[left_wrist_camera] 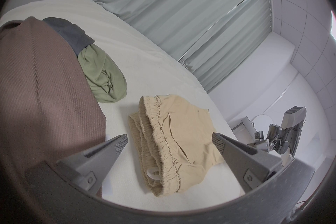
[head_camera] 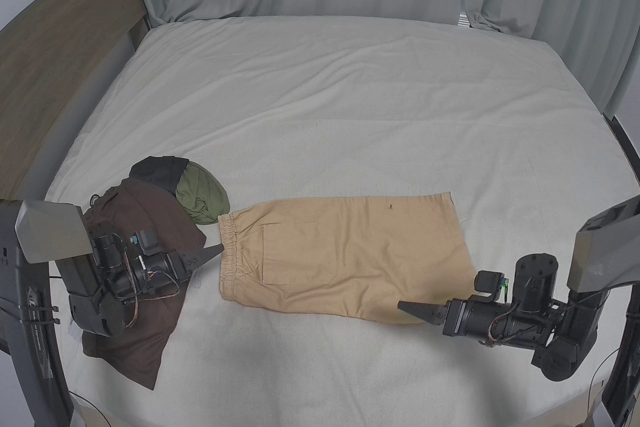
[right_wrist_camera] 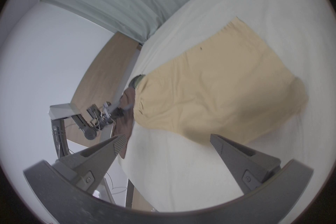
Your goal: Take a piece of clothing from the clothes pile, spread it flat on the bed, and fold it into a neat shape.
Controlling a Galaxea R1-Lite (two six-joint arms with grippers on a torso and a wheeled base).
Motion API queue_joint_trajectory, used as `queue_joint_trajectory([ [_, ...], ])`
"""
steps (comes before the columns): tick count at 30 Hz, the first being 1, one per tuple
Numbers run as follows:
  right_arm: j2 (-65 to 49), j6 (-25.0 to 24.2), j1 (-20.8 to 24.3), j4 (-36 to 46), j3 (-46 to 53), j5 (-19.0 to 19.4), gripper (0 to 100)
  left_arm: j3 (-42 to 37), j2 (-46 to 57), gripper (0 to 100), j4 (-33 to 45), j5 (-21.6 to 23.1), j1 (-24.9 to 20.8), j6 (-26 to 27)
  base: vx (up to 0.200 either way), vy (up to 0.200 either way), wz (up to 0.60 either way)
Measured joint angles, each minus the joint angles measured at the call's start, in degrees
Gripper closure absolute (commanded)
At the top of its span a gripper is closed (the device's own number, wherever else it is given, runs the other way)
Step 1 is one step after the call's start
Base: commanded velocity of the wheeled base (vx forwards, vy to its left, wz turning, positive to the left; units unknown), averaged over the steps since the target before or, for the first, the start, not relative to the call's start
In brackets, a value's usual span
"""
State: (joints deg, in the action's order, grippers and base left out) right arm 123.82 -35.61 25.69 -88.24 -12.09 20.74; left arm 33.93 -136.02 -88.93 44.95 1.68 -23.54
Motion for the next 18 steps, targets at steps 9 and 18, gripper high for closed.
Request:
queue_joint_trajectory([
  [9, -5.18, -0.07, -1.49, 0.02, -1.35, 0.09, 0, -0.91, -2.38, 0, 0.13, -1.46, -1.68, -0.13, 0.0, 0.0, 0.0],
  [18, -6.23, 0.06, -1.55, 0.02, -1.68, 0.01, 0, -0.46, -6.36, 0, 0.06, -3.89, -3.44, -0.18, 0.0, 0.0, 0.0],
])
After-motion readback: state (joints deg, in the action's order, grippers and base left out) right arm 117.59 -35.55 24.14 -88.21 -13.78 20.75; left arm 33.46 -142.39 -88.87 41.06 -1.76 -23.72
